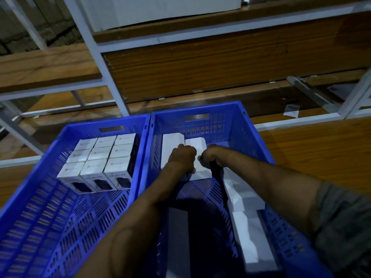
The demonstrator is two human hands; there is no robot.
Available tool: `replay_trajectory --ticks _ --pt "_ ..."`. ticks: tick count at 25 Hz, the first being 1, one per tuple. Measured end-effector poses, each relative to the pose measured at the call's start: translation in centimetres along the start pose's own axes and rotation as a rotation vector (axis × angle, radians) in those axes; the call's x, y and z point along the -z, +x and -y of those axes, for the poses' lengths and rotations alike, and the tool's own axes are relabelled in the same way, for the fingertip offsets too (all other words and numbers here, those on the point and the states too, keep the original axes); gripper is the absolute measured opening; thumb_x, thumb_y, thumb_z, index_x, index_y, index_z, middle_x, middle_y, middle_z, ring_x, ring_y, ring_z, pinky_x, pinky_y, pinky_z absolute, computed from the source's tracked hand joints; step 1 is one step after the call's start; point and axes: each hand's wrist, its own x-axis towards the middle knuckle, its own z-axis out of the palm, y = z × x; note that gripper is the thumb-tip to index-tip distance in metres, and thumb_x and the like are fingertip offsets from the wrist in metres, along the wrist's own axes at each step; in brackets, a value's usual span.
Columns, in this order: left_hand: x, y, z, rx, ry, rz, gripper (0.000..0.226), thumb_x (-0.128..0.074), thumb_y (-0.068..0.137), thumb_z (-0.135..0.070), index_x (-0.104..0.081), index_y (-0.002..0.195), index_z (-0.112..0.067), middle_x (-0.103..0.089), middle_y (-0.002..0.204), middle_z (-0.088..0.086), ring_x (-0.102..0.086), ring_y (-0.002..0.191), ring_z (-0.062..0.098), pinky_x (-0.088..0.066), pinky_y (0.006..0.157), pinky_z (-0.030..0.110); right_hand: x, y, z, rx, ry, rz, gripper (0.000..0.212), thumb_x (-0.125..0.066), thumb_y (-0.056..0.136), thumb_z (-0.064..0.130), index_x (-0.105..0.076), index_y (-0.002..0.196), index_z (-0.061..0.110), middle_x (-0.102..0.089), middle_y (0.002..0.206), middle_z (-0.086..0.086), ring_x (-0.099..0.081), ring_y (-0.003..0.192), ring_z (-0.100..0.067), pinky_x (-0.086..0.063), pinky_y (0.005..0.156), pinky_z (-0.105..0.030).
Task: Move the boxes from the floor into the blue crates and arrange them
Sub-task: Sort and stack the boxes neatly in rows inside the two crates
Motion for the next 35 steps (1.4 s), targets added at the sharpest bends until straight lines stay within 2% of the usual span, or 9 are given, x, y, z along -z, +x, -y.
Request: replay_trajectory --ticks 4,11,14,16,18,20,23,29,35 --pt "-1.2 0.1 -0.4 -0.049 0.339 -0.061 0.033 -0.065 0.094 -0.030 -0.068 0.121 -0.010 -0.062 0.126 0.008 -0.047 0.122 0.031 -0.039 0.094 0.040 -0.5 0.5 0.5 -0.032 -0.076 -0.097 0.009 -0.066 0.088 0.003 -0.058 0.091 0.006 -0.063 0.088 -0.009 -0.063 0.075 -0.020 -0.048 0.061 -0.028" --pt "-0.6 -0.5 -0.8 -0.127 0.343 -0.089 0.055 -0.075 0.082 -0.050 -0.066 0.126 -0.018 -0.058 0.132 0.006 -0.044 0.126 0.029 -0.035 0.099 0.039 0.7 -0.9 1.0 0.006 -0.358 -0.190 0.013 -0.065 0.090 0.013 -0.054 0.089 0.006 -0.058 0.090 -0.011 -0.065 0.080 -0.026 -0.052 0.060 -0.034" --pt "1.2 -1.6 -2.1 -0.141 -0.004 -0.057 0.054 -0.072 0.083 -0.060 -0.068 0.119 -0.021 -0.060 0.125 0.007 -0.051 0.122 0.030 -0.041 0.098 0.041 2.3 -3.1 0.7 -0.029 -0.743 -0.070 0.019 -0.076 0.086 0.026 -0.068 0.083 0.009 -0.066 0.082 -0.006 -0.063 0.069 -0.020 -0.060 0.069 -0.035" --pt "2.0 -2.7 -4.0 -0.130 -0.335 0.128 0.041 -0.069 0.088 -0.057 -0.070 0.097 -0.017 -0.066 0.104 0.004 -0.062 0.100 0.023 -0.049 0.085 0.035 3.1 -5.0 0.2 -0.064 -0.953 0.079 0.021 -0.076 0.088 0.026 -0.075 0.099 0.007 -0.066 0.090 -0.006 -0.060 0.066 -0.019 -0.056 0.055 -0.029" --pt "1.9 -4.1 -6.1 -0.166 -0.453 0.366 0.042 -0.059 0.096 -0.054 -0.063 0.081 -0.015 -0.066 0.084 0.004 -0.060 0.070 0.014 -0.050 0.067 0.029 3.4 -7.2 0.0 -0.041 -0.962 0.112 0.013 -0.070 0.093 0.021 -0.067 0.084 0.011 -0.060 0.085 -0.005 -0.054 0.064 -0.016 -0.049 0.047 -0.021" --pt "1.1 -5.0 -7.8 -0.176 -0.500 0.490 0.043 -0.049 0.102 -0.053 -0.062 0.098 -0.012 -0.070 0.083 0.007 -0.059 0.060 0.009 -0.051 0.056 0.024 3.4 -8.2 -0.9 0.008 -0.709 0.014 0.014 -0.065 0.094 0.016 -0.061 0.081 0.014 -0.059 0.091 -0.005 -0.058 0.080 -0.021 -0.053 0.069 -0.022" --pt "-0.6 -5.7 -9.1 -0.072 -0.644 0.477 0.058 -0.044 0.099 -0.062 -0.046 0.136 -0.017 -0.070 0.111 0.013 -0.068 0.081 0.021 -0.057 0.061 0.030 3.3 -9.0 -1.7 0.081 -0.581 -0.079 0.007 -0.065 0.092 0.014 -0.063 0.099 0.014 -0.056 0.100 -0.007 -0.055 0.095 -0.024 -0.046 0.083 -0.032" --pt "-1.3 -6.8 -9.8 0.273 -1.039 0.418 0.046 -0.073 0.087 -0.053 -0.054 0.085 -0.011 -0.052 0.066 0.005 -0.047 0.051 0.014 -0.038 0.040 0.020 2.7 -8.4 -0.9 -0.055 -0.850 0.089 0.022 -0.051 0.100 0.009 -0.062 0.081 0.008 -0.054 0.077 -0.005 -0.052 0.062 -0.018 -0.051 0.068 -0.032" --pt "3.0 -9.0 -7.0 0.282 -1.162 0.368 0.045 -0.069 0.092 -0.043 -0.062 0.119 -0.008 -0.067 0.087 0.003 -0.064 0.071 0.018 -0.050 0.053 0.023 5.6 -7.3 -0.8 0.088 -0.624 0.100 0.025 -0.060 0.098 0.034 -0.064 0.096 0.010 -0.060 0.102 -0.007 -0.062 0.099 -0.030 -0.054 0.097 -0.050"
